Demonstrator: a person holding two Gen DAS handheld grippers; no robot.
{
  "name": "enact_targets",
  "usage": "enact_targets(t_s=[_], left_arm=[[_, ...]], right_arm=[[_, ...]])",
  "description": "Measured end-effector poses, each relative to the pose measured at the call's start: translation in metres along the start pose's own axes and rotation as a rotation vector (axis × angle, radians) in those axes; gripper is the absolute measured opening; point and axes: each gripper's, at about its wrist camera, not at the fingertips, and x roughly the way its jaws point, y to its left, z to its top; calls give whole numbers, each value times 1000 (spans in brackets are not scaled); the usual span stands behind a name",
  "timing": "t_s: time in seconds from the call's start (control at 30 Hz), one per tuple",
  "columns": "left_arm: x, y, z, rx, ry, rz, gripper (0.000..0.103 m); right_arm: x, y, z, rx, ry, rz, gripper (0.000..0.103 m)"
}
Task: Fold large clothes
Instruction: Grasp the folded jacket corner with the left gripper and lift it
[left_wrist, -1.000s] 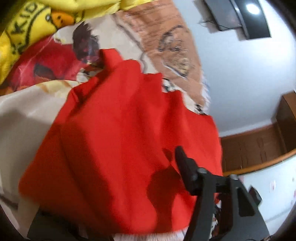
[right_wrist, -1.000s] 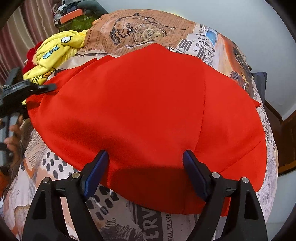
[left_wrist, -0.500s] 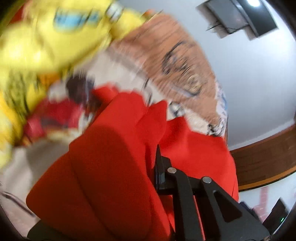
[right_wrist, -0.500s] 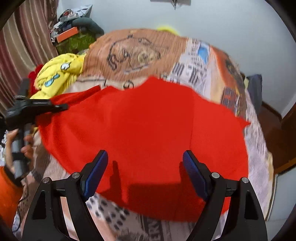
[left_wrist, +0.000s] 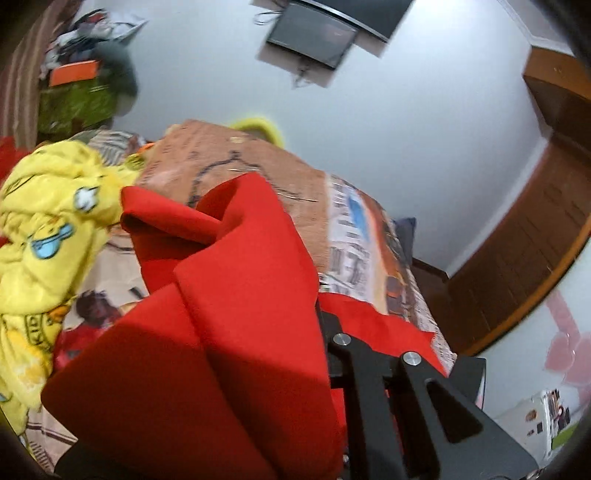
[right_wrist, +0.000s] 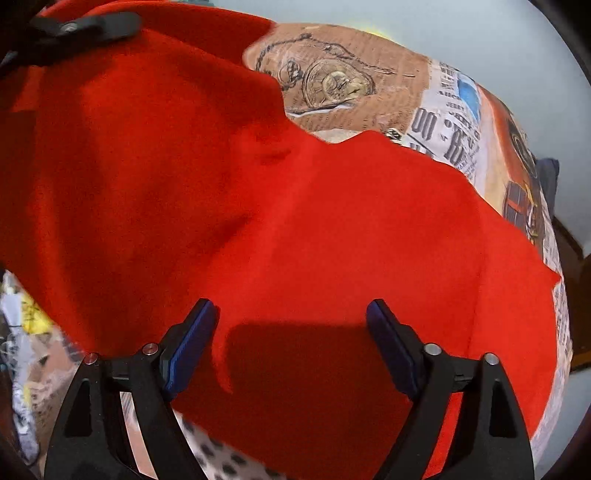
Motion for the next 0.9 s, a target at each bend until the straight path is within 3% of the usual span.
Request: enact_targets(t_s=[0.1,0.2,0.3,0.43,0.6,0.8,0.9], left_arm=[[13,-28,4,11,32,-57,8],[35,-69,6,58,95,-112,8],[62,-113,0,74,167,-168,8],[96,-166,-25,107,256,-210,8],[133,-208,-82,185,418,-245,8],[151,-229,-147,418,499,-134,8],[138,-228,-157,434,500,-159,8]], right_arm=[[-28,-31,-13,120,-53,45,81],[-57,-70,-38,219,-107,-28,81],[-70,-105,-62,269,-84,-112,81],[-76,-147,-101,405,-35,-99,81],[-81,-166,-132,488,-24,-79,81],[-98,-180,-153,533,-54,-96,81],[-108,-184,-160,539,-63,-117,81]])
